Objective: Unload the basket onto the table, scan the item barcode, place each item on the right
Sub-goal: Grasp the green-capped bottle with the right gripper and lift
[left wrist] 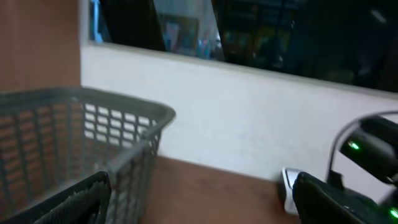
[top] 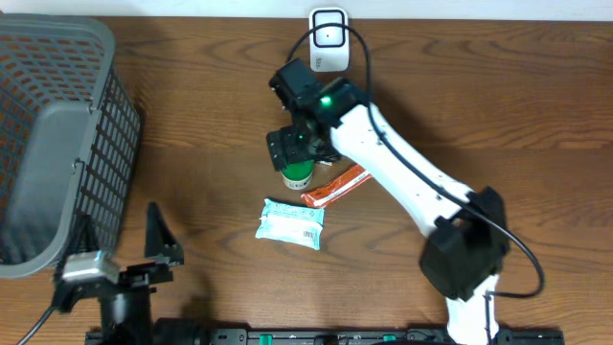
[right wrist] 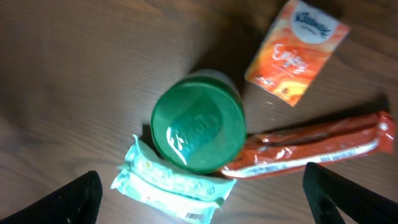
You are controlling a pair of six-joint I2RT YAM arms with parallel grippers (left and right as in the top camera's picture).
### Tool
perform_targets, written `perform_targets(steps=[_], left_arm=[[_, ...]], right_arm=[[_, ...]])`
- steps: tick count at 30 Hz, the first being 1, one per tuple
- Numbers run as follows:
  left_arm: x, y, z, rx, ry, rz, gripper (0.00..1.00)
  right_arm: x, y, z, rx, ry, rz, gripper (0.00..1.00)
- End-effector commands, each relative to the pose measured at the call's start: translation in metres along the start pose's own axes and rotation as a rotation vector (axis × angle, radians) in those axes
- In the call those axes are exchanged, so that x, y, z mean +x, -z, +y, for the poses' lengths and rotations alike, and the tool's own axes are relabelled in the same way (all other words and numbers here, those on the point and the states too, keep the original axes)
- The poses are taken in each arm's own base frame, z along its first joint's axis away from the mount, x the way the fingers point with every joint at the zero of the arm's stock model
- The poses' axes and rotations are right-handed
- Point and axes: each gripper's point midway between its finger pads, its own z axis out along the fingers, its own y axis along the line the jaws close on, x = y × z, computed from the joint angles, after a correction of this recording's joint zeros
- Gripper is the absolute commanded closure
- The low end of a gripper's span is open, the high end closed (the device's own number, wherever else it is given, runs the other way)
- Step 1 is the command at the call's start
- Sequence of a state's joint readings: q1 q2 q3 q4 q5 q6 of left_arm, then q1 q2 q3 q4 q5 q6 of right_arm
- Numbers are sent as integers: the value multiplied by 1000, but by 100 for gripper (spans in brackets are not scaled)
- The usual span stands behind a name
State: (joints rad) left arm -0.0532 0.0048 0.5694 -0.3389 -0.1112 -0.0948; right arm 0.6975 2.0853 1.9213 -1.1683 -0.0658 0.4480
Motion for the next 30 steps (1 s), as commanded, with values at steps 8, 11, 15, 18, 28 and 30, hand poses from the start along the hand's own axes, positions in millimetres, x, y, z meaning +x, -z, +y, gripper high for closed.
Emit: perform_targets(steps=[8, 11, 15, 18, 28, 30], left_arm=[[48, -11, -2, 27, 7, 124, 6], [63, -14, 0, 21, 2, 156, 6], [82, -17, 2, 12, -5, 203, 6], [90, -17, 4, 9, -8, 224, 6], [120, -9, 10, -14, -26, 349, 6], [125, -7, 11, -17, -29, 368, 6]], right_arm=[[-9, -7, 2, 22, -63, -12, 2], [-10, -8, 2, 32, -89, -20, 3], [-7, -11, 6, 40, -129, -19, 5], [-8, -12, 9, 50, -172, -38, 6], [-4, -28, 15, 56, -259, -17, 5], [-2, -36, 16, 55, -265, 5, 6]])
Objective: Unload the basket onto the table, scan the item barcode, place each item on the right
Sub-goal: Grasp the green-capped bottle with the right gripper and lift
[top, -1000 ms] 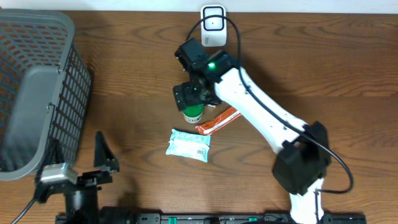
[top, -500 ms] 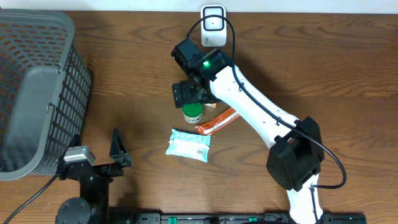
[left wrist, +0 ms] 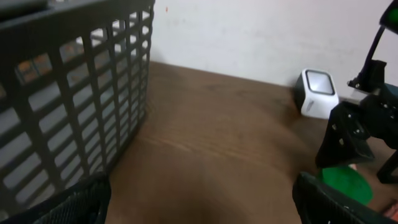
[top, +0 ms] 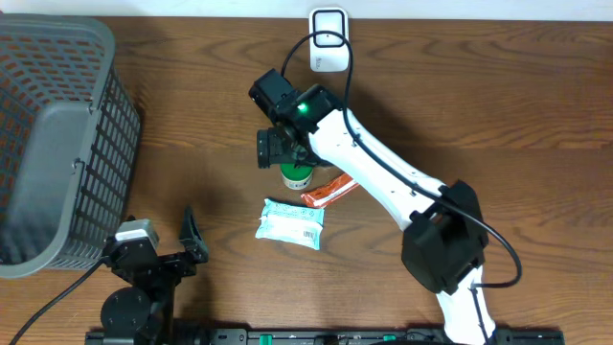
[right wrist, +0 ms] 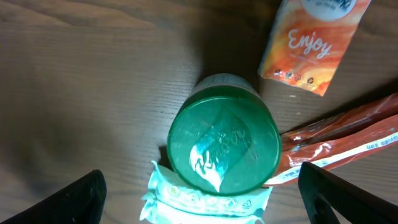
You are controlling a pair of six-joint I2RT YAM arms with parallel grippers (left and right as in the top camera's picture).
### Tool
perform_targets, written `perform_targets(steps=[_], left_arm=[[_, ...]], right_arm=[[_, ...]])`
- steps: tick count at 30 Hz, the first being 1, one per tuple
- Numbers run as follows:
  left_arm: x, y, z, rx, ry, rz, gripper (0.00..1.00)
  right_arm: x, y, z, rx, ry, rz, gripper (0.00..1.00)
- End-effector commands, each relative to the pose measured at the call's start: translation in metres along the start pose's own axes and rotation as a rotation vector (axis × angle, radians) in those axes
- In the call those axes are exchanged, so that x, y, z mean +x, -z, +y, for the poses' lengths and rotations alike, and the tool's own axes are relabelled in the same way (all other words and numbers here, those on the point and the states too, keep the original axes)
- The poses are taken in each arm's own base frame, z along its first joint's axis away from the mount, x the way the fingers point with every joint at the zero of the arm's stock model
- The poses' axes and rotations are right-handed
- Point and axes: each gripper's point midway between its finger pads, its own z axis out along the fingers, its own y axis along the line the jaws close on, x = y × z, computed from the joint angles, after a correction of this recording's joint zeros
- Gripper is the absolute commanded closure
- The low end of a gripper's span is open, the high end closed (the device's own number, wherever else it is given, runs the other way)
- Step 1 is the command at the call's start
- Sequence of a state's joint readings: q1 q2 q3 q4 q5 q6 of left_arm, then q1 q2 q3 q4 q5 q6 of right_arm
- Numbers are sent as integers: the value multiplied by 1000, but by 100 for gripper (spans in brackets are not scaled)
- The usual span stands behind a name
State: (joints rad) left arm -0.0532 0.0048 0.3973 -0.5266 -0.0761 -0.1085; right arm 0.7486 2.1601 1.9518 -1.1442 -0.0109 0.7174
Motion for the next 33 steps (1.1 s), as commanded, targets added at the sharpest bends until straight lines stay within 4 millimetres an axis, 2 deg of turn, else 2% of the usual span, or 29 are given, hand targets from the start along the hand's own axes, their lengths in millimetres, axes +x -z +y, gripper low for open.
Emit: perform_targets(steps=[1, 10, 19, 23, 33], left_arm=[[5, 0, -1, 9, 7, 22, 6], [31, 2, 4, -11, -6, 128, 6], [92, 18, 17, -58, -38, 383, 6], [113, 28, 22, -75, -50, 478, 6], [113, 28, 22, -75, -50, 477, 6]], right_arm=[[0, -13, 2, 10, -47, 17, 6], [1, -33, 1, 24, -86, 45, 5], [12, -71, 0, 27, -94, 129, 7], [16, -82, -4, 45, -97, 152, 12], [16, -84, -8, 57, -103, 158, 20]])
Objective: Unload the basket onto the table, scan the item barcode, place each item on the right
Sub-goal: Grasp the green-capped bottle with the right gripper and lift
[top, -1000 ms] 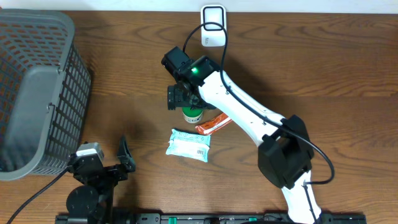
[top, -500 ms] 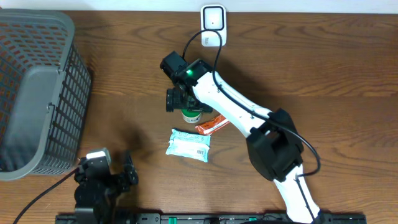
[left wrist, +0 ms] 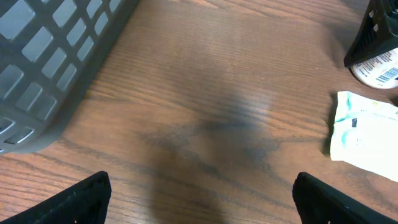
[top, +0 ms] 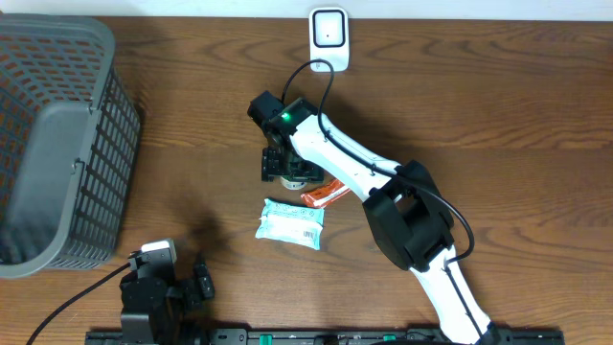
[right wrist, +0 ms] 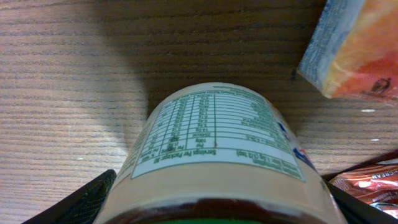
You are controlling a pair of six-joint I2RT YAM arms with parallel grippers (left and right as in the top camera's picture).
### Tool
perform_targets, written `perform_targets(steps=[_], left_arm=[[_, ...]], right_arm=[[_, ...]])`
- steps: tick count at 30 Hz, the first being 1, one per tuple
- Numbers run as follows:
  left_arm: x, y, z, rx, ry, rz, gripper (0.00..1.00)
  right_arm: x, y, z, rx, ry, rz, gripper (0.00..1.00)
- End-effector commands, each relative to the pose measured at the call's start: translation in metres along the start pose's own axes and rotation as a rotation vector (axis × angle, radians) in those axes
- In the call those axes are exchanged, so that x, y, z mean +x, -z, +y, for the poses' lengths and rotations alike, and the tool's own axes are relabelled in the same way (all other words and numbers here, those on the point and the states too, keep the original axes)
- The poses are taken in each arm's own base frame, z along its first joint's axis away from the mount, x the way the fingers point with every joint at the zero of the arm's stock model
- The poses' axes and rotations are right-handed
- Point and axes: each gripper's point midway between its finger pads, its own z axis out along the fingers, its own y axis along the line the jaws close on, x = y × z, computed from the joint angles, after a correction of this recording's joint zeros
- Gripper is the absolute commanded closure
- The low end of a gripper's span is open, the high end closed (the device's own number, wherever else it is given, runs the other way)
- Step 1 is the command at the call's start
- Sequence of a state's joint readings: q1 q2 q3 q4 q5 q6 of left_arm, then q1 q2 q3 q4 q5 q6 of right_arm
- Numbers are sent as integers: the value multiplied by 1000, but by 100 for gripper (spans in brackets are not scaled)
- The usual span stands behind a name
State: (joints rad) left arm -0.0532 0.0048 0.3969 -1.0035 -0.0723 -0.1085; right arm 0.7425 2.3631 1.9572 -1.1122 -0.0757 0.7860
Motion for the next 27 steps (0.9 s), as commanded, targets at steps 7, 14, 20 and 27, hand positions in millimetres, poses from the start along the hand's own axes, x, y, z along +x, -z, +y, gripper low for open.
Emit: perform_targets(steps=[7, 14, 20, 27], left_arm=[[3, 0, -1, 7, 9, 10, 6], [3, 0, -1, 7, 9, 10, 6], [3, 0, -1, 7, 9, 10, 6], [3, 0, -1, 7, 9, 10, 6]], right_arm=[[1, -1, -5, 16, -25, 22, 19], [3, -4, -7, 23, -25, 30, 19], [6, -18, -9, 32, -29, 62, 20], [10, -31, -9, 36, -33, 96, 35]])
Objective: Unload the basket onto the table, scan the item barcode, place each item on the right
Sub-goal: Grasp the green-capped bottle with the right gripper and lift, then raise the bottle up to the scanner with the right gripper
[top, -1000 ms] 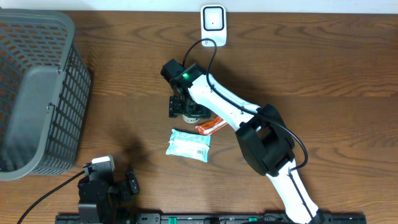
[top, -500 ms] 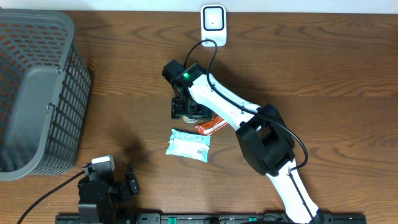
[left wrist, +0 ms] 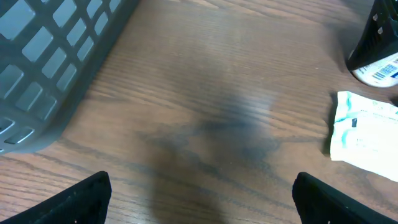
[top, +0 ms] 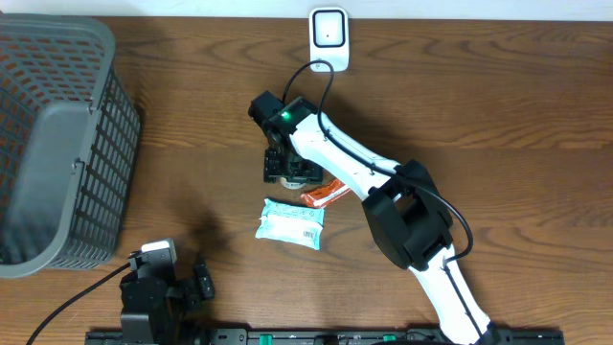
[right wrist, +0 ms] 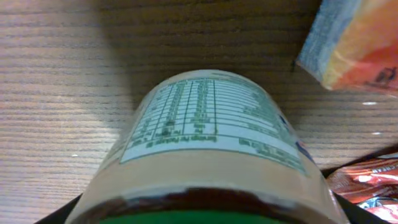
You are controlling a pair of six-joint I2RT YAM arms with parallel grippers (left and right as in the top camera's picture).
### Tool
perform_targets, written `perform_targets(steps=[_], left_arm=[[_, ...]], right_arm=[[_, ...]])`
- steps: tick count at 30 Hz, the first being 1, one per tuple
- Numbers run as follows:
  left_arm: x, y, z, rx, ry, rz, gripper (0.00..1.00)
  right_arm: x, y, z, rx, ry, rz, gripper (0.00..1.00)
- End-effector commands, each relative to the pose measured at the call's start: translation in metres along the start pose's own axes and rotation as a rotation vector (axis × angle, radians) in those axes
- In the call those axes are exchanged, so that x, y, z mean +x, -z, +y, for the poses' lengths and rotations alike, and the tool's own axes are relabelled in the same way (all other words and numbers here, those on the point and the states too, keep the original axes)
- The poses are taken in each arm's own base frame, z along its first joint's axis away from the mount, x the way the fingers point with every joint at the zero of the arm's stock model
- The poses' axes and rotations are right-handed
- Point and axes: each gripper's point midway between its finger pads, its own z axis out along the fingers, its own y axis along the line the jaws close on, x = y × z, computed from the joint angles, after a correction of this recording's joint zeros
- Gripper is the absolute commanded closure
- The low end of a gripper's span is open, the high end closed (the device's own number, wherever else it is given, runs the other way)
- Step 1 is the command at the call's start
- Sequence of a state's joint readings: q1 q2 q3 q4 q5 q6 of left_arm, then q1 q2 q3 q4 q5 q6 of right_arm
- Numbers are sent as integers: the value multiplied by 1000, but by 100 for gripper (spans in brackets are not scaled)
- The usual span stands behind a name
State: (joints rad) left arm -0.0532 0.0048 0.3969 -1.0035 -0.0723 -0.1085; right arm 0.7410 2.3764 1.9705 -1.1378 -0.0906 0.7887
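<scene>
A jar with a green lid and a white nutrition label [right wrist: 208,143] stands on the table and fills the right wrist view. My right gripper [top: 292,171] is down over it, one finger on each side, shut on it. In the overhead view the gripper hides most of the jar. The left wrist view catches the jar's barcode label [left wrist: 382,70] at its right edge. The white scanner [top: 328,29] stands at the table's far edge. My left gripper [left wrist: 199,186] hangs open low at the near left, with nothing between its fingers.
A pale green wipes pack [top: 290,222] lies just in front of the jar, with a red snack packet [top: 330,192] to its right. An orange tissue pack [right wrist: 357,43] sits beside the jar. A grey basket [top: 57,134] fills the table's left side.
The right gripper's fingers have drawn in against the jar and nearly vanished from their own view. The jar looks larger there and has shifted slightly in the left wrist view. The left arm is unchanged.
The right gripper first hovered open above the jar's green lid, then sat closer over it. By 0.9 s ago it was down around the jar's sides, and now it is shut on the jar. Meanwhile the left gripper went from facing the wall to facing the table.
</scene>
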Motion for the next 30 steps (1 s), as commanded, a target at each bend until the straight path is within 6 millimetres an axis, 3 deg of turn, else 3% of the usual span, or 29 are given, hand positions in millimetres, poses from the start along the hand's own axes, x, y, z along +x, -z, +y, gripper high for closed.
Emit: perform_targets(steps=[1, 6, 12, 20, 30], left_arm=[[3, 0, -1, 7, 9, 10, 6], [3, 0, -1, 7, 9, 10, 6], [3, 0, -1, 7, 9, 10, 6], [3, 0, -1, 7, 9, 10, 6], [3, 0, -1, 7, 9, 10, 6]], right_arm=[[7, -29, -7, 23, -27, 74, 38], [12, -26, -1, -16, -32, 114, 50], [15, -7, 8, -89, 11, 177, 51], [16, 49, 21, -292, 233, 265, 50], [22, 109, -7, -367, 319, 352, 54]])
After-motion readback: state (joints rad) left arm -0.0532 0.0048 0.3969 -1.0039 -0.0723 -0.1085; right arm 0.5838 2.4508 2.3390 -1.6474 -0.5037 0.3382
